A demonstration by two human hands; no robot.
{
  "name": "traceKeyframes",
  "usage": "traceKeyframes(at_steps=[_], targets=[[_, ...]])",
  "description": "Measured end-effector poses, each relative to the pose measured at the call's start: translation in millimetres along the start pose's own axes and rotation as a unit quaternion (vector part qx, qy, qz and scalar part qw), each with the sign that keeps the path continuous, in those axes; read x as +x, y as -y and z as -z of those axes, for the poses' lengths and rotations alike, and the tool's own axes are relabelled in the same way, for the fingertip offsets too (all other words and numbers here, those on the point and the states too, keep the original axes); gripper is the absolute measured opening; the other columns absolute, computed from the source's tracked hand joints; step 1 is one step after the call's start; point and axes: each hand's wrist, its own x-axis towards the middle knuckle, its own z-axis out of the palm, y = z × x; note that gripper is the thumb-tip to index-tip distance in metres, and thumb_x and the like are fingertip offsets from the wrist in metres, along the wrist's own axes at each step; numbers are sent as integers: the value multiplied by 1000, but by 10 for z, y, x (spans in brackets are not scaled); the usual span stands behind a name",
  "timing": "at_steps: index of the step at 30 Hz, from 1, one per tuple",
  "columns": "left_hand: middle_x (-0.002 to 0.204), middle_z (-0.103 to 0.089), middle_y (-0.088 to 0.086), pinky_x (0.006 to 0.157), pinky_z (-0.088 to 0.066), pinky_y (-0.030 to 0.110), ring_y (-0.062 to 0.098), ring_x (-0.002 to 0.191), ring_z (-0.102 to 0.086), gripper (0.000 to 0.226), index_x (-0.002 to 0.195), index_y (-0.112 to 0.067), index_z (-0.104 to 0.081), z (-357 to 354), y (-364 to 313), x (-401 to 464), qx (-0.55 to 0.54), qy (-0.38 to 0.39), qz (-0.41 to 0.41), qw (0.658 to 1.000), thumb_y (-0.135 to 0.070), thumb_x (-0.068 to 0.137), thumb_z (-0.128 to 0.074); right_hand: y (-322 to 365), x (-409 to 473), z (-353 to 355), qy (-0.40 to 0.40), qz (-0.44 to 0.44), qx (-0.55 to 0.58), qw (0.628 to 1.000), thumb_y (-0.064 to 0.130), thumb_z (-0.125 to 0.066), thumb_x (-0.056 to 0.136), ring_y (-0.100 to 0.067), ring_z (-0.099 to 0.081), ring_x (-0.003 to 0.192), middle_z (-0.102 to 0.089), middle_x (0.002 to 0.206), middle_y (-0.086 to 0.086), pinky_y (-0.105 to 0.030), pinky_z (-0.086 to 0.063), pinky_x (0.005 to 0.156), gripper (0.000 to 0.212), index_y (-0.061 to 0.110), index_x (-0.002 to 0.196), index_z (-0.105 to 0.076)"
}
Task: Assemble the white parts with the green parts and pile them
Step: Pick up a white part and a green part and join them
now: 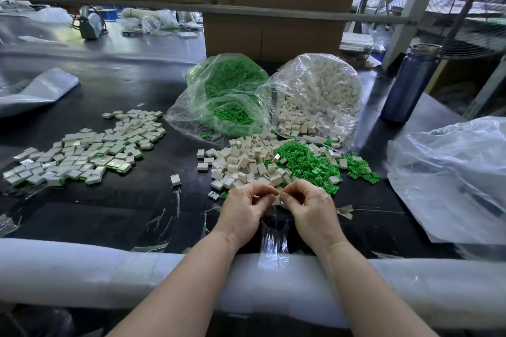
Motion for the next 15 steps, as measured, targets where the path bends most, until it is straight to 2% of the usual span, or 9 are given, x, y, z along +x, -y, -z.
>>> traceKeyframes(at_steps=[3, 6, 11, 13, 15], targets=[[83, -65, 3, 75, -55, 25, 13, 73, -61, 17, 85, -16, -67, 3, 5, 3, 9, -3, 3, 1000, -2, 88, -59, 5, 4, -1, 2, 0, -3, 1000, 16, -65, 85, -16, -59, 72, -61, 69, 8, -33, -49, 69, 15, 23, 72, -63], [83, -63, 2, 64, -50, 15, 5, 63, -58, 15, 86, -15, -68, 8, 1, 2, 14, -9, -4, 1000, -3, 88, -58, -7, 11, -2, 2, -5, -12, 1000, 16, -64, 87, -17, -60, 79, -65, 78, 4, -32, -49, 74, 9, 19, 80, -69], [101, -58, 9, 62, -48, 12, 8, 63, -58, 12, 91, -11, -68, 6, -9, 10, 30, -24, -16, 999, -5, 88, -58, -21, 16, -5, -15, -8, -27, 999, 17, -62, 89, -16, -59, 94, -67, 97, 1, -29, -45, 86, 12, 14, 93, -73], [98, -60, 11, 59, -47, 10, 2, 58, -61, 9, 89, -10, -66, 5, -18, 4, 8, -29, -12, 999, -6, 88, -58, -19, 15, -5, -26, -9, -28, 999, 17, -62, 89, -16, -59, 93, -66, 97, 0, -30, -45, 86, 12, 14, 93, -73], [85, -61, 8, 54, -46, 9, -3, 52, -59, 7, 84, -12, -64, 9, -19, -7, -9, -34, -10, 999, -7, 88, -60, -20, 11, -3, -42, -6, -29, 999, 16, -62, 89, -16, -59, 90, -65, 94, 0, -30, -46, 83, 12, 13, 92, -72]])
